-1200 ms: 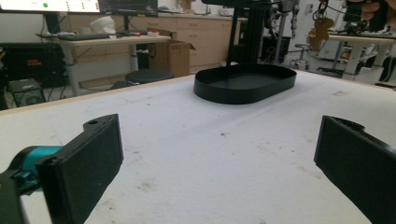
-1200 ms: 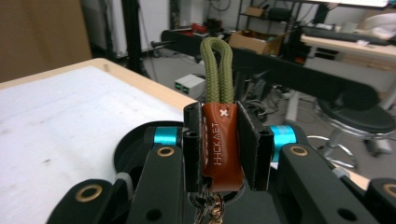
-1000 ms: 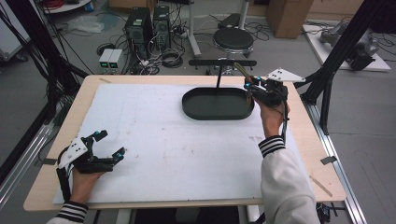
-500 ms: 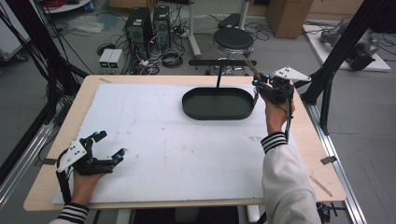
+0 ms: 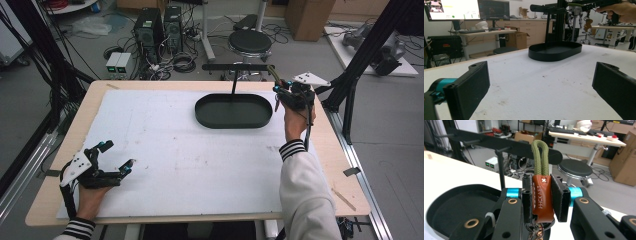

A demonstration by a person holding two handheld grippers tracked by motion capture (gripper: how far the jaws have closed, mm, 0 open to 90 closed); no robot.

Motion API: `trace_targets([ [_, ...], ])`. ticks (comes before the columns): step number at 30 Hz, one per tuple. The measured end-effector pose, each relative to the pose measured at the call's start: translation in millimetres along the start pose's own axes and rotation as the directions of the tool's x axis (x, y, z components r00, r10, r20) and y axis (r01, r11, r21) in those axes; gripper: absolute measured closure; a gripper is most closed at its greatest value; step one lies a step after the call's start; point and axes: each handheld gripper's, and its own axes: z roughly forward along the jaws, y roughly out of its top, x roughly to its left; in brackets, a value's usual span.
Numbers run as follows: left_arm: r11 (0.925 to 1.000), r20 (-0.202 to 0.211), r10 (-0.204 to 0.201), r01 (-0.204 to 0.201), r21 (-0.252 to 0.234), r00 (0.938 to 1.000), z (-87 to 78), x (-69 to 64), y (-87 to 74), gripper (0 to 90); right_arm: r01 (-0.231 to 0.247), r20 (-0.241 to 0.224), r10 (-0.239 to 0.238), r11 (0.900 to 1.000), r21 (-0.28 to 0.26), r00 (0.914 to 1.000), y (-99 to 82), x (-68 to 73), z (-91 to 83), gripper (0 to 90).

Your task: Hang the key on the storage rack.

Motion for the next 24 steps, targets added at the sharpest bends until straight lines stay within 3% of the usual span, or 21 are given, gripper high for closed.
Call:
trace_targets([
  [7,1.0000,0.001,-0.002,0.002,0.000,1.0000,-0.1,0.2,0.0,1.7,-0.019,0.008,0.019,0.9996,0.021,0.9998,-3.5,-2.4,4.6,73.0],
  [24,1.0000,0.001,-0.002,0.002,-0.001,1.0000,-0.1,0.2,0.0,1.7,0.003,0.012,-0.004,0.9962,0.087,0.9999,-9.1,3.7,18.4,73.1],
])
